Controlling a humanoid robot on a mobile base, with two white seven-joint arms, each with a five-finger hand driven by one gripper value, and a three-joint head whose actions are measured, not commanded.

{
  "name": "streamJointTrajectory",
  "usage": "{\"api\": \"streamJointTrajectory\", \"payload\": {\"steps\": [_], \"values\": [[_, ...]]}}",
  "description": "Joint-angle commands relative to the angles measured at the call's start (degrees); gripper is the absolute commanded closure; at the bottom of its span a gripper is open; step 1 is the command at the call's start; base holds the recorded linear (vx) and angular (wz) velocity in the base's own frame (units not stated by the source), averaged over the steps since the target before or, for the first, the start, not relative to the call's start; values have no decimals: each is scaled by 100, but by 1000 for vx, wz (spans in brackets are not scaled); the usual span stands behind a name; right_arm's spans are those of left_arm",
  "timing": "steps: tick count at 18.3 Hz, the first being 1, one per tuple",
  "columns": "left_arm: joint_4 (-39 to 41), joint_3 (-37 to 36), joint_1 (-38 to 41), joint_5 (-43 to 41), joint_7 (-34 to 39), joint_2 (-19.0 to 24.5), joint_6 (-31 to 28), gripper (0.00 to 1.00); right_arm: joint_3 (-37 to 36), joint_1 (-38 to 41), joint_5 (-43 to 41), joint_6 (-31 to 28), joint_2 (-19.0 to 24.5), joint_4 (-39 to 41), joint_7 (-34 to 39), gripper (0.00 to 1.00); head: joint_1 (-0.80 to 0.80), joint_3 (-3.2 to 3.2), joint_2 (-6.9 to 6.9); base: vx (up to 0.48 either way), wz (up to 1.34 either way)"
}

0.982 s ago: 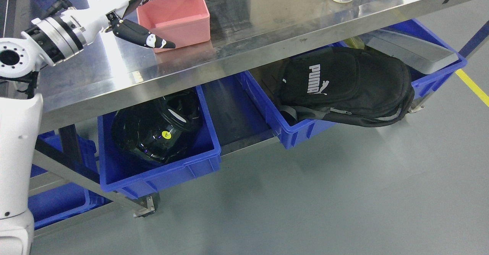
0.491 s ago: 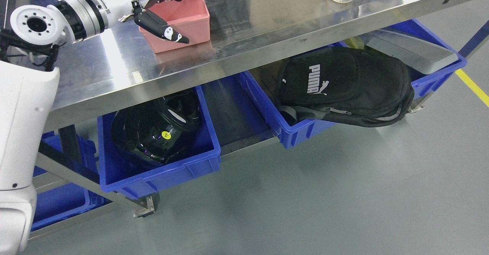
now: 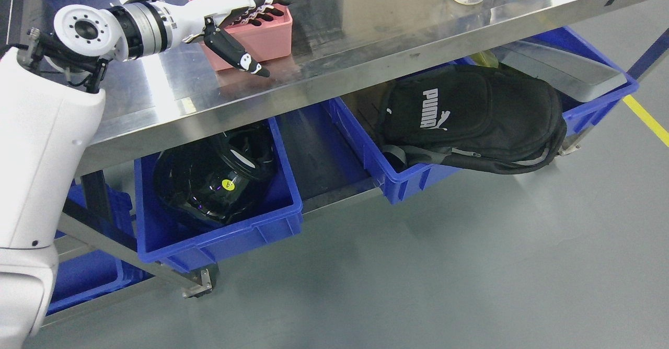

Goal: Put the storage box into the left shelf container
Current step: 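Grip the pink box's rim with the left hand fingers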

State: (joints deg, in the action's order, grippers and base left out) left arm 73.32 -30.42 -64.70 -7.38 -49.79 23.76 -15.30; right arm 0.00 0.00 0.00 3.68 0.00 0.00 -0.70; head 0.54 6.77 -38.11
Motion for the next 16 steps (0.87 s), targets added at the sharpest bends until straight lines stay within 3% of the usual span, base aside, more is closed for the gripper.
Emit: {"api": "streamJointTrajectory", "payload": {"steps": [1,7,16], "values": [[-265,-325,10,-71,-179,-125,-35,1,-18,-35,-9,1,-100,100,-9,0,0,0,0,0,0],[-256,246,-86,-71,-259,-275,-44,5,-18,-35,-9,1,-100,100,-9,0,0,0,0,-5,10],[-265,256,-121,-44,-400,-275,-44,10,-18,-35,-9,1,-100,100,0,0,0,0,0,-2,2]]}}
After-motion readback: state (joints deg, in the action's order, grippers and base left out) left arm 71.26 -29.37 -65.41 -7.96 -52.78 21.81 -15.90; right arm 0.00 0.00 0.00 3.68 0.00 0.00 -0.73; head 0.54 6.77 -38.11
